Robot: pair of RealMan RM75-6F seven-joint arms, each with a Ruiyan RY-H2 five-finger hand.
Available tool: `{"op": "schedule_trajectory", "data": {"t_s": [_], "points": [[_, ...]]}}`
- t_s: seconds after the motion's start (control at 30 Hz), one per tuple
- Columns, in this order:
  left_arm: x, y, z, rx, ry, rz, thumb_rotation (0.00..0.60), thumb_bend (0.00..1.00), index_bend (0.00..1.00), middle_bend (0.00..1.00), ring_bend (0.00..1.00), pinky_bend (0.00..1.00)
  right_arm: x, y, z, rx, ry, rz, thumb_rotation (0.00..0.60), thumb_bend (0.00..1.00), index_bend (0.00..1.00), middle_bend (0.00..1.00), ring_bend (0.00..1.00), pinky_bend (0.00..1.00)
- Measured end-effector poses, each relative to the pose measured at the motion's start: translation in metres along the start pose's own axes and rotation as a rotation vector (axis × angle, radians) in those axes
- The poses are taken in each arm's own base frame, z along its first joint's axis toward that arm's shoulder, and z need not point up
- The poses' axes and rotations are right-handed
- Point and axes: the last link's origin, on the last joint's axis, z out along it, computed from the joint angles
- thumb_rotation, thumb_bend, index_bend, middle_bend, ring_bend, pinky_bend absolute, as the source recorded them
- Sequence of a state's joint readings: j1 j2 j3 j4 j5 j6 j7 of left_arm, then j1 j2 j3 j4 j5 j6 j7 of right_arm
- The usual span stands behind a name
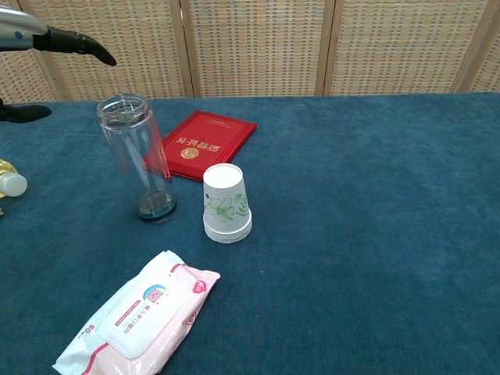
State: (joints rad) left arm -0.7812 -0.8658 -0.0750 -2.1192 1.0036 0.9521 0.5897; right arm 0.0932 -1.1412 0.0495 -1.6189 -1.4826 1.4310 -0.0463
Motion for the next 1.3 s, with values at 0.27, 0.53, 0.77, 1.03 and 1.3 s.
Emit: {"op": "schedule_trajectory", "data": {"t_s": [0.27, 0.53, 0.77, 1.03, 1.3], "points": [[0.003, -0.009, -0.012, 0.015, 0.019, -0.004, 0.600, 0.65, 0.19, 0.00, 0.00, 0.00, -0.001, -0.002, 0.000, 0.008, -0.002, -0.004, 0.600, 0.02, 0.02, 0.00, 0.00, 0.00], [-0.003, -0.011, -0.008, 0.010, 0.011, -0.012, 0.600, 0.65, 0.24, 0.00, 0.00, 0.00, 0.000, -0.001, 0.000, 0.004, 0.001, -0.002, 0.600, 0.02, 0.02, 0.00, 0.00, 0.00], [-0.009, -0.009, 0.000, 0.014, -0.004, -0.018, 0.600, 0.65, 0.24, 0.00, 0.00, 0.00, 0.000, -0.001, 0.000, 0.005, 0.001, 0.000, 0.600, 0.02, 0.02, 0.00, 0.00, 0.00], [-0.017, -0.005, 0.014, 0.018, -0.012, -0.033, 0.600, 0.65, 0.24, 0.00, 0.00, 0.00, -0.001, 0.000, 0.000, 0.002, -0.001, 0.000, 0.600, 0.02, 0.02, 0.00, 0.00, 0.00], [-0.017, 0.001, 0.018, 0.009, 0.000, -0.032, 0.600, 0.65, 0.24, 0.00, 0.00, 0.00, 0.000, -0.001, 0.000, 0.001, -0.001, 0.001, 0.600, 0.02, 0.02, 0.00, 0.00, 0.00]]}}
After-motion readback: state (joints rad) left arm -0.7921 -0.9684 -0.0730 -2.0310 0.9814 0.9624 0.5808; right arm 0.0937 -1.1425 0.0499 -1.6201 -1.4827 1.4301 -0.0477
